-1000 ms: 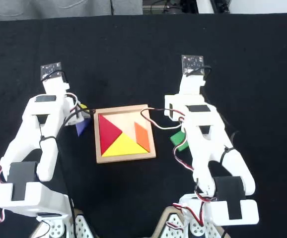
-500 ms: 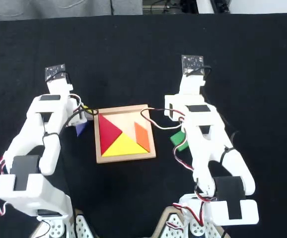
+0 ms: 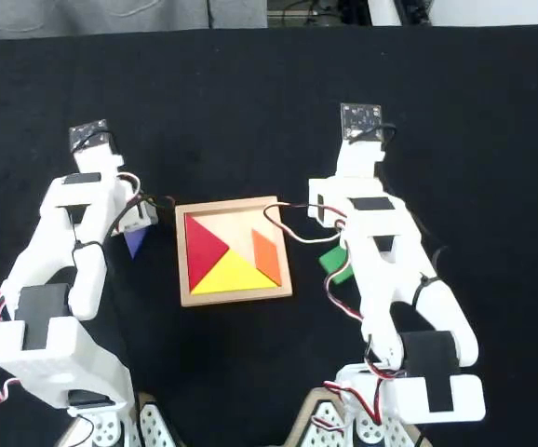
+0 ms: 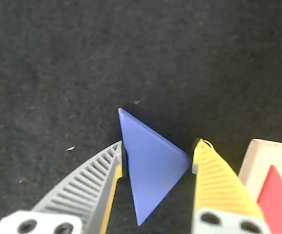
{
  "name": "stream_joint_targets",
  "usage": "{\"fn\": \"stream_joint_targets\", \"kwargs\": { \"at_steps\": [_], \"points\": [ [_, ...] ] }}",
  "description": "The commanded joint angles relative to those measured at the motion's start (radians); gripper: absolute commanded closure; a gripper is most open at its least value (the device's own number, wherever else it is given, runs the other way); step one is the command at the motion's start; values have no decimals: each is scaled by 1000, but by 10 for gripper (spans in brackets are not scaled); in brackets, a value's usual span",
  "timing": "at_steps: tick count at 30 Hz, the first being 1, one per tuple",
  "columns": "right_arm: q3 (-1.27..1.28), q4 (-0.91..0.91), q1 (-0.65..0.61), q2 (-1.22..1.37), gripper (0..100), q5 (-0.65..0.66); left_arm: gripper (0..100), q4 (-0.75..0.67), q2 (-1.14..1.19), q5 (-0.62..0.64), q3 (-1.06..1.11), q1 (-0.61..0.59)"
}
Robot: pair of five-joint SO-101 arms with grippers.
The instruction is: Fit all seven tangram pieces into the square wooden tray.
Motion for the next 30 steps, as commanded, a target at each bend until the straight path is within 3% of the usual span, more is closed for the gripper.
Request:
{"fn": "stream_joint_targets", "kwargs": {
  "at_steps": [1, 6, 13, 30],
  "points": [
    [-4, -14, 0, -47, 984, 6, 772, 35, -5, 6, -38, -15],
    [-4, -14, 0, -47, 984, 6, 766, 52, -5, 9, -38, -12],
    [-4, -14, 0, -47, 984, 6, 705, 132, -5, 127, -56, -13],
    [-4, -12, 0, -47, 984, 6, 712, 78, 6, 235, -59, -16]
  ]
}}
